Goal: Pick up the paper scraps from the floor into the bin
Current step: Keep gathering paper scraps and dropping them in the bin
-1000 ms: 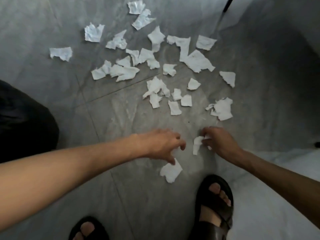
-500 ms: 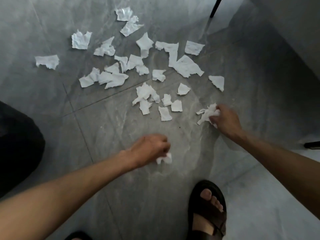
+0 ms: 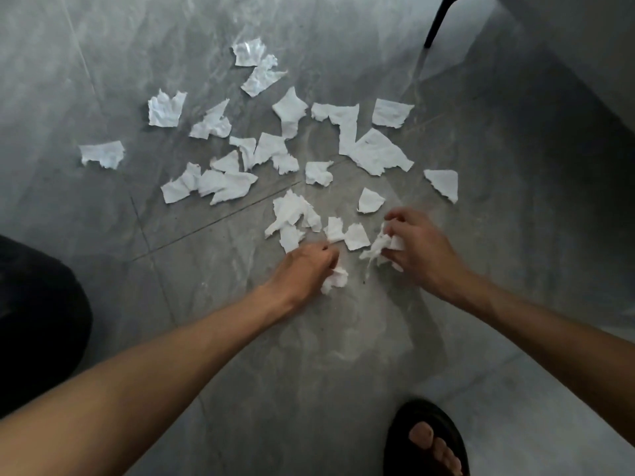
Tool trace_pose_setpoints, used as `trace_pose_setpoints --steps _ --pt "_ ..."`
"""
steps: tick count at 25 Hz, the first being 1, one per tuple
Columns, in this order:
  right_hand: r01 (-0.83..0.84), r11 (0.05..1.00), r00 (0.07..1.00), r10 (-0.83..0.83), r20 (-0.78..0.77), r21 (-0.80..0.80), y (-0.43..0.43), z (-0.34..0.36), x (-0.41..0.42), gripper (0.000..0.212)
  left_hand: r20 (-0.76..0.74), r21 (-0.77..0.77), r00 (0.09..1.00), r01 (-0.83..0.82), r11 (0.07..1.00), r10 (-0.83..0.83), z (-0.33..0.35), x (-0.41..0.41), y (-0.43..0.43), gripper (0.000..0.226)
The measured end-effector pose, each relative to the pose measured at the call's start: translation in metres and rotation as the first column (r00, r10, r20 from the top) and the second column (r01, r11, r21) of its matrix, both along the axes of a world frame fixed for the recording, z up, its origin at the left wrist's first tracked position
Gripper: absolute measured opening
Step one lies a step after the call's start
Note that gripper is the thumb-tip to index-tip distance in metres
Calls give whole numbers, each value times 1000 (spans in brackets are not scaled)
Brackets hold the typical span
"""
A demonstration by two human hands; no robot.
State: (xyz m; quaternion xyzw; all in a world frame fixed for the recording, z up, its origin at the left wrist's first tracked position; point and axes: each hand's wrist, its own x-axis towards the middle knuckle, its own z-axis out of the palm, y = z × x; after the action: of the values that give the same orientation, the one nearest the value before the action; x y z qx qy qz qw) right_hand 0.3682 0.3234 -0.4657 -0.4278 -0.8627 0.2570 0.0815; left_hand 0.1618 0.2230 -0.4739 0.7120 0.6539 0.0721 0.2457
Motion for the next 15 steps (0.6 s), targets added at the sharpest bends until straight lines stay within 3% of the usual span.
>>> trace_pose_setpoints --steps 5,10,15 --pt "-248 967 965 242 99 51 -7 -18 -41 26 53 -14 997 -53 999 53 43 -27 -7 6" --pt "-186 981 973 191 125 -56 -3 -8 -57 19 45 -47 982 -180 982 182 111 -88 -24 8" --pt "-73 981 996 64 -55 -181 -19 54 -100 15 -14 -6 986 -168 986 168 170 -139 -22 9"
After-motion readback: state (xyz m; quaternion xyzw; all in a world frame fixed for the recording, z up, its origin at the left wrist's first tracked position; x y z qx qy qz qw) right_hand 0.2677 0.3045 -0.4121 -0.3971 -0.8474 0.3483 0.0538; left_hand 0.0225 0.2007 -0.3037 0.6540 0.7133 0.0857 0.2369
